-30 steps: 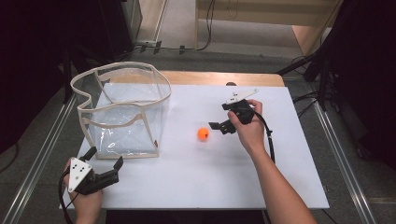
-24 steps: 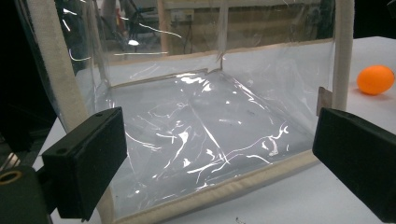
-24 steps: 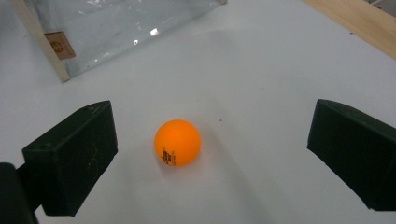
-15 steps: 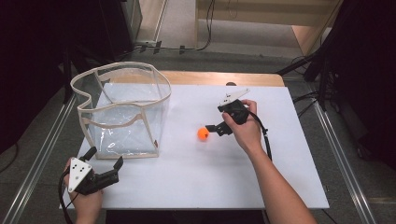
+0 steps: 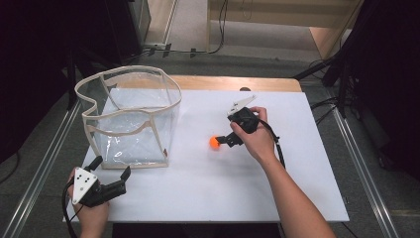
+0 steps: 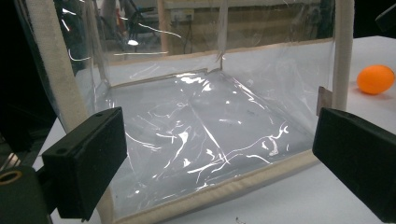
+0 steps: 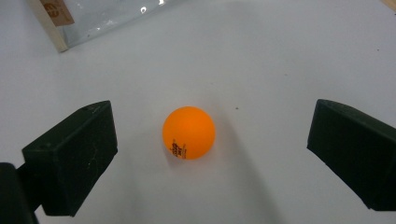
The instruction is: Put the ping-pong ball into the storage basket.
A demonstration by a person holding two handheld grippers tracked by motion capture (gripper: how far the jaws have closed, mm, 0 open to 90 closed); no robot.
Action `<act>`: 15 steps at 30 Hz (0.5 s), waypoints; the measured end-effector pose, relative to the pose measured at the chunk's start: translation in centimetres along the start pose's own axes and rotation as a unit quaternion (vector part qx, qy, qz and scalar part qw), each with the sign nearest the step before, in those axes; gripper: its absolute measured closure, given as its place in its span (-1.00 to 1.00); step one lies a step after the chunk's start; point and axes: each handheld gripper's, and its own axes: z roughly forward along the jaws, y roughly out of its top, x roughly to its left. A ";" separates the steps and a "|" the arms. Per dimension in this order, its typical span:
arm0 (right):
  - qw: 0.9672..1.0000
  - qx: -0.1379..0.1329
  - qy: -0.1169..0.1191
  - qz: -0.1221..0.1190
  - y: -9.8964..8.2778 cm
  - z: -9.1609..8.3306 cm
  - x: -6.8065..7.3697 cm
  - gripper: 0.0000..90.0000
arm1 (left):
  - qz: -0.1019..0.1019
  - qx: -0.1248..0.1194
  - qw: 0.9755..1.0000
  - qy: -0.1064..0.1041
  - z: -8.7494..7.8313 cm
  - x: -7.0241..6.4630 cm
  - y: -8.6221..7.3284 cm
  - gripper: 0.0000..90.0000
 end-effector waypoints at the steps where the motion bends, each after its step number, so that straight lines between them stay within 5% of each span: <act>1: 1.000 0.001 0.002 -0.001 0.0 0.1 0.0 -1.00 | 0.000 0.000 1.000 0.000 0.0 0.0 0.0 -0.92; 15: 0.999 0.044 0.015 -0.016 0.4 1.5 0.3 -1.00 | -0.001 -0.001 1.000 0.000 0.0 0.0 0.0 -0.92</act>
